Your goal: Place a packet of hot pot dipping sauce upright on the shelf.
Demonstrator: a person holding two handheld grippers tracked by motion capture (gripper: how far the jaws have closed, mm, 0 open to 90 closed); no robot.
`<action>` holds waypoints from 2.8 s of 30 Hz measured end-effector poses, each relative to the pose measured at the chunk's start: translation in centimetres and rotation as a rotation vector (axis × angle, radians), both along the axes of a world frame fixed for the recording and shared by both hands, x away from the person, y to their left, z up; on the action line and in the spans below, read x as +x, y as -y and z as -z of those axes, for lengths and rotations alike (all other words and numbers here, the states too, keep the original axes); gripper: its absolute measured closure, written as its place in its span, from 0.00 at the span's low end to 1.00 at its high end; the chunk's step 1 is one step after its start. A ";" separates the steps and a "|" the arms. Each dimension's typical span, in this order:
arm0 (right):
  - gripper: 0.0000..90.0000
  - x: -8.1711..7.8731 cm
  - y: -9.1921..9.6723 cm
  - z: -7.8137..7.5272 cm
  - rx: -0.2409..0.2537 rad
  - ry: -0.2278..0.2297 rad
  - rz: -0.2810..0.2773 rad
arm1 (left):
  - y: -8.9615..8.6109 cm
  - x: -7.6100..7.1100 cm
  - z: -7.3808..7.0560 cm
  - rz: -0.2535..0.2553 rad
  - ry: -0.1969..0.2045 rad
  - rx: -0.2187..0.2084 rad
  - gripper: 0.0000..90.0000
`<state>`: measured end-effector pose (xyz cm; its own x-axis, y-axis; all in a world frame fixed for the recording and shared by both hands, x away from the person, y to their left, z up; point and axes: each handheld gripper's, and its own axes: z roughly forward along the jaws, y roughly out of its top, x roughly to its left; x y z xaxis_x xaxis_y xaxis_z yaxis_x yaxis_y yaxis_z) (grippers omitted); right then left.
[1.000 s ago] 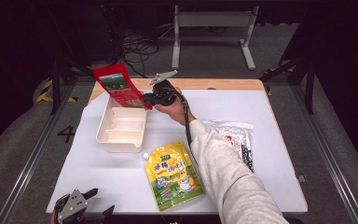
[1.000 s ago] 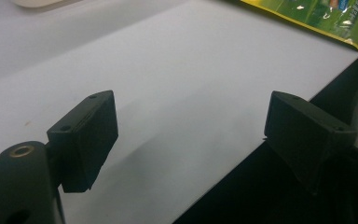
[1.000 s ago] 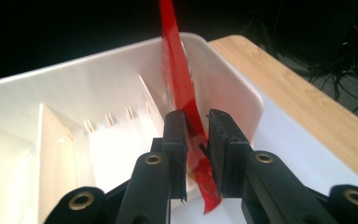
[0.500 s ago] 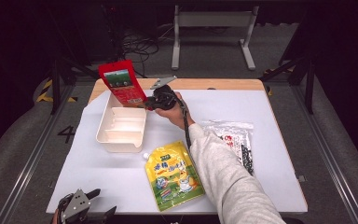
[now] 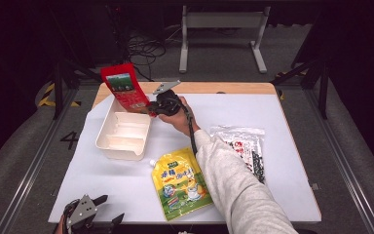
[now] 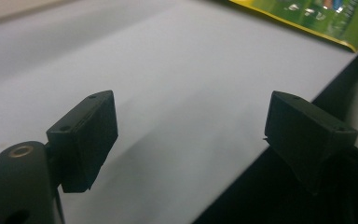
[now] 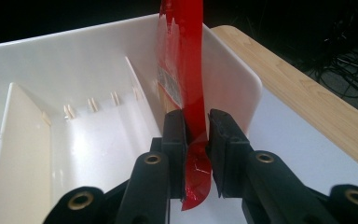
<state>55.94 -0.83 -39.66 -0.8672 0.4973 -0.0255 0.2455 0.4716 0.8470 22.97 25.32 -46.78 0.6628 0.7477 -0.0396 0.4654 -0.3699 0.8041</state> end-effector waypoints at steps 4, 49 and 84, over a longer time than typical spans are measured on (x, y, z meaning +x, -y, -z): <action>0.85 -0.2 0.0 -0.2 0.013 0.010 0.015 | -1.4 2.4 -0.8 -0.087 0.019 -0.068 0.20; 0.93 -0.4 0.0 0.0 0.085 -0.039 0.027 | -4.5 15.7 -0.5 -0.255 -0.046 0.002 1.00; 0.98 0.6 -2.3 1.6 0.081 -0.200 0.051 | -3.4 9.9 -2.1 -0.133 0.018 0.013 1.00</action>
<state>56.52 1.43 -41.31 -0.8249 0.5337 0.1863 0.4338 0.3864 0.8139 32.88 28.76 -44.63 0.5587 0.8292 -0.0178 0.4962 -0.3170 0.8083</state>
